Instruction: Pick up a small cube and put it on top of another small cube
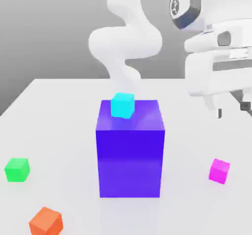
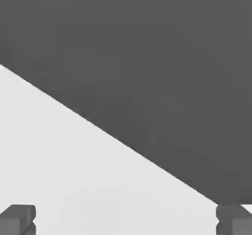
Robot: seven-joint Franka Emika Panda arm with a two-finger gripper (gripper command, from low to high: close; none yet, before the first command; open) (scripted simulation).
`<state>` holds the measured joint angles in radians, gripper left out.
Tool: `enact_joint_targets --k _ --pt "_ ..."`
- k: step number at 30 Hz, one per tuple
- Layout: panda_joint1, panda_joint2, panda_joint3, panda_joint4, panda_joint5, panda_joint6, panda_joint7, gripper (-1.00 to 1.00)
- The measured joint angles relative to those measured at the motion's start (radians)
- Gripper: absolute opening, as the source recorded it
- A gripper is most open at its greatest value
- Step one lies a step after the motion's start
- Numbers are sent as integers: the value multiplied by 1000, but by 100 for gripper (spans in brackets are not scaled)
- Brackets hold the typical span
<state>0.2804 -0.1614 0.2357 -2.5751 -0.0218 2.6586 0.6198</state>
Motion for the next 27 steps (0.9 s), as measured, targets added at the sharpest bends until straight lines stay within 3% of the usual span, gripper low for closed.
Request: enact_joint_targets --k 7,13,14,21,27 --pt "131 260 69 -105 -88 141 -13 0" --pt "255 479 -75 -77 -247 301 98 0" --pt "275 504 -98 -72 -260 322 108 -100" --pt "276 505 -99 -71 -264 322 111 -100" --pt "191 319 21 -109 -110 177 -7 -100"
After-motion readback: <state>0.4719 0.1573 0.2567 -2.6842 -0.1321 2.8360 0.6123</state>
